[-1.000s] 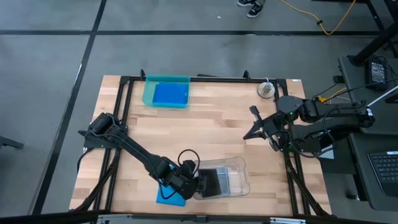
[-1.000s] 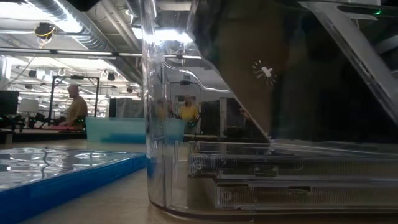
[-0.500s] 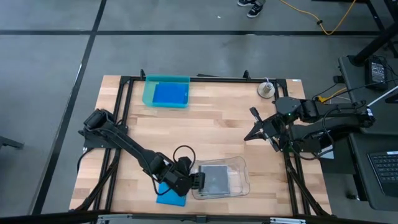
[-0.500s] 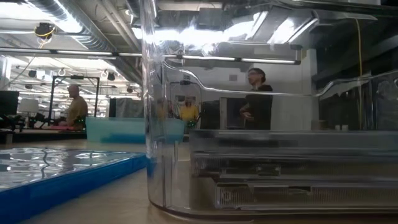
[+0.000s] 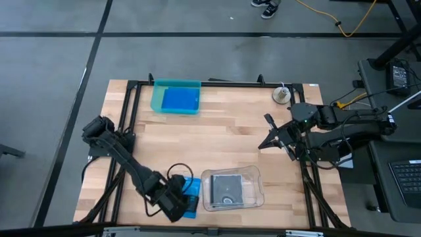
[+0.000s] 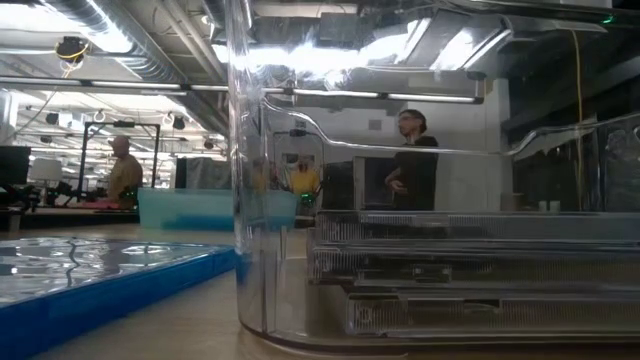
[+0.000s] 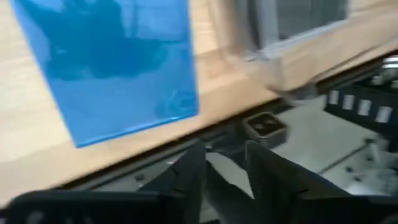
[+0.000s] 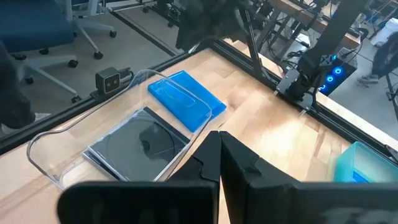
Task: Pick & place jewel cases by type
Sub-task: Put the dark blue CD case into the light blue bin
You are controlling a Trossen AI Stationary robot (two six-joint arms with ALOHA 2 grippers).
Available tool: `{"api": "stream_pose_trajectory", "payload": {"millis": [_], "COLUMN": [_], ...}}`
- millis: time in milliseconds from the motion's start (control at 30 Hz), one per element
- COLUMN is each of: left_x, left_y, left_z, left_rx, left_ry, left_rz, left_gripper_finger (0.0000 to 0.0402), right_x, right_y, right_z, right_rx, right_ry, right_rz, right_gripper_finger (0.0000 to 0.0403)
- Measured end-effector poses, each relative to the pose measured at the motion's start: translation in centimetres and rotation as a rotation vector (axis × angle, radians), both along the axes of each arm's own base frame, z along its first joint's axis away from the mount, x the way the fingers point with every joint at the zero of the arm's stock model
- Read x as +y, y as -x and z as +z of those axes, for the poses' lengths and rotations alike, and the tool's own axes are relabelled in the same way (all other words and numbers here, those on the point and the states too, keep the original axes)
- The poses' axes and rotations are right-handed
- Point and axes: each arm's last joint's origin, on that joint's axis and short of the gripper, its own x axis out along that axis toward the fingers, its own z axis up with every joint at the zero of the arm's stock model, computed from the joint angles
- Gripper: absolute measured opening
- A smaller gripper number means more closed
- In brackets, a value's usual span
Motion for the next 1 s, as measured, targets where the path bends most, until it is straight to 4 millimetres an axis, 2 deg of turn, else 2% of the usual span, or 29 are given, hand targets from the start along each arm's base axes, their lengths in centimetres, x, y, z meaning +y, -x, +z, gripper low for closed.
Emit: {"api": "stream_pose_trajectory", "payload": {"millis": [133, 267, 400, 600, 733, 1000], "left_x": [-0.7, -1.2, -1.2, -0.7, 0.0, 2.6], "left_y": [0.3, -0.2, -1.1, -2.1, -2.0, -0.6], "left_z": [-1.6, -3.8, -6.1, -8.8, -10.1, -12.3], "left_rx": [0.055, 0.093, 0.132, 0.202, 0.287, 0.372], "left_ry": [-0.073, -0.163, -0.249, -0.352, -0.432, -0.509], "left_rz": [-0.042, -0.131, -0.243, -0.377, -0.456, -0.550], "left_gripper_finger": [0.0057, 0.0008, 0.0002, 0.0002, 0.0002, 0.0002], "right_x": [-0.1, -0.9, -2.0, -3.2, -3.6, -4.1], "right_y": [0.0, -0.2, -0.3, -0.2, -0.3, -0.3], "right_z": [0.0, -0.2, -0.9, -1.4, -1.3, -1.2], "right_rx": [0.006, 0.042, 0.097, 0.133, 0.121, 0.115], "right_ry": [-0.003, -0.048, -0.111, -0.181, -0.185, -0.246], "right_rz": [-0.040, -0.199, -0.335, -0.431, -0.457, -0.507], "right_gripper_finger": [0.0007, 0.0007, 0.0007, 0.0007, 0.0007, 0.0007]}}
